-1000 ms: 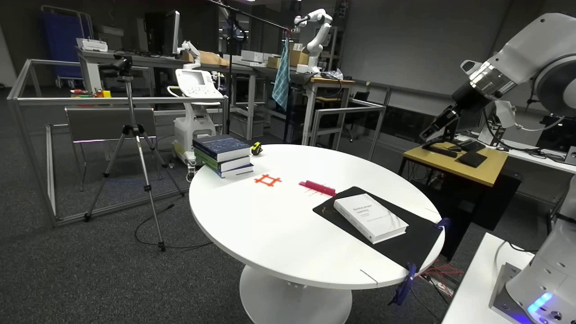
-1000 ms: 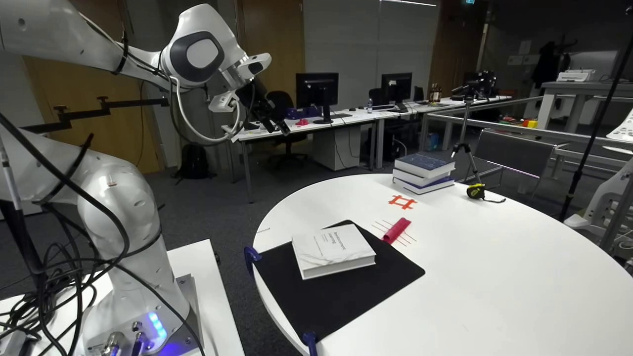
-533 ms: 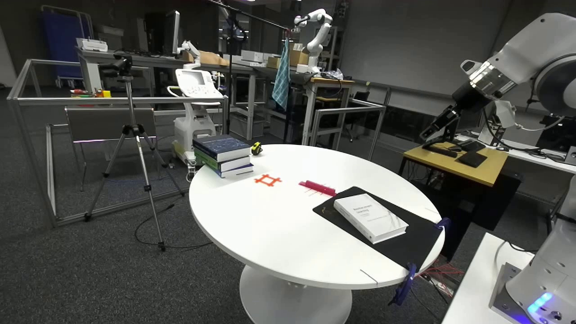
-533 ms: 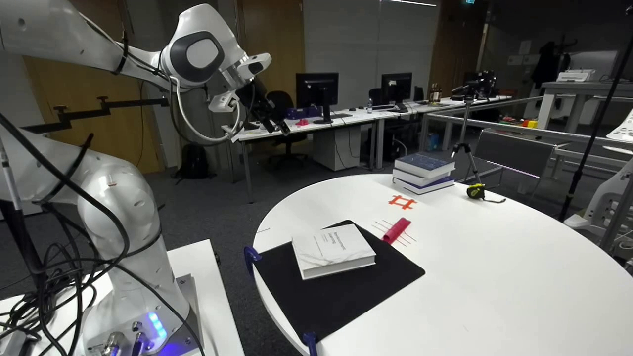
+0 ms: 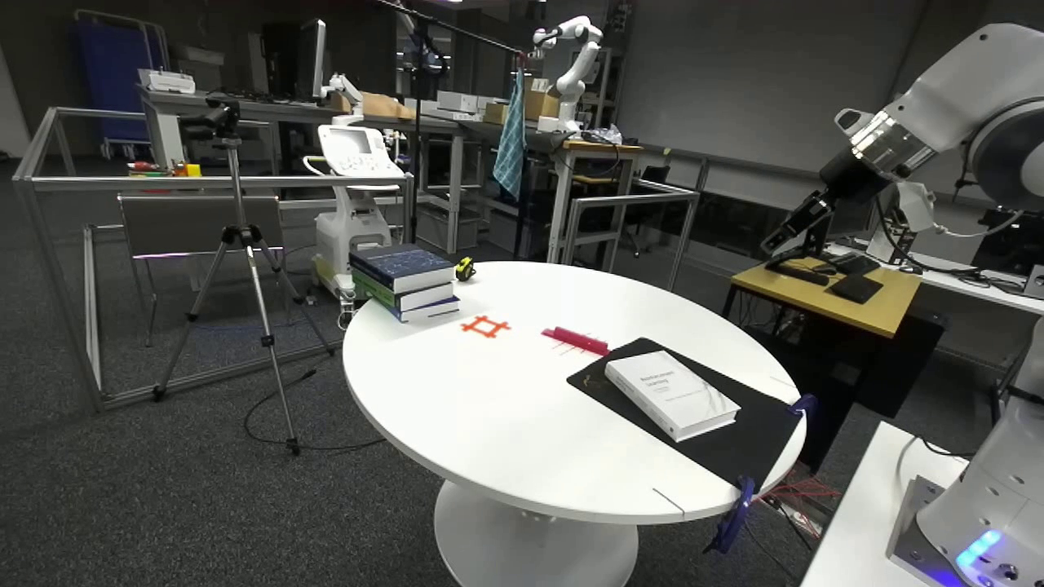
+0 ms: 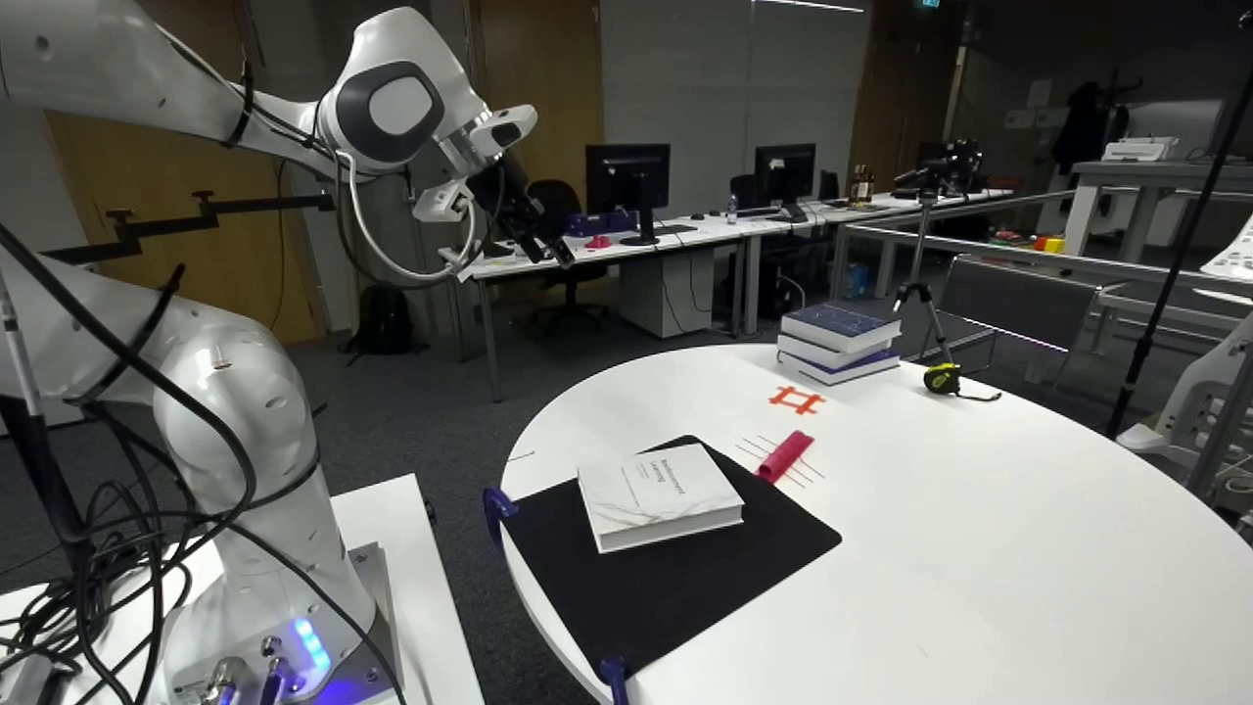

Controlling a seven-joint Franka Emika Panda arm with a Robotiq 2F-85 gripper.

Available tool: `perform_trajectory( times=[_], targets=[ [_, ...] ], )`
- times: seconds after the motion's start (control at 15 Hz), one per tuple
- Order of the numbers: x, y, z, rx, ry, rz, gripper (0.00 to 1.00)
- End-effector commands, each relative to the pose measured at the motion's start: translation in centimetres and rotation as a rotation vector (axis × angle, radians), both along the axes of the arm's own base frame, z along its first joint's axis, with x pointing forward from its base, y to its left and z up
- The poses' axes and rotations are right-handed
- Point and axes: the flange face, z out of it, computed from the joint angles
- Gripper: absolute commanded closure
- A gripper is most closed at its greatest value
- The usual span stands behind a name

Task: Close the book

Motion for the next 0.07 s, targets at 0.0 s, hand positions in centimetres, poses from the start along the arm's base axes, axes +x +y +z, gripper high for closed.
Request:
perform_trajectory(
  times=[0.0],
  targets=[
    [0.01, 0.01, 0.05, 0.000, 0.001, 0.000, 0.00]
  ],
)
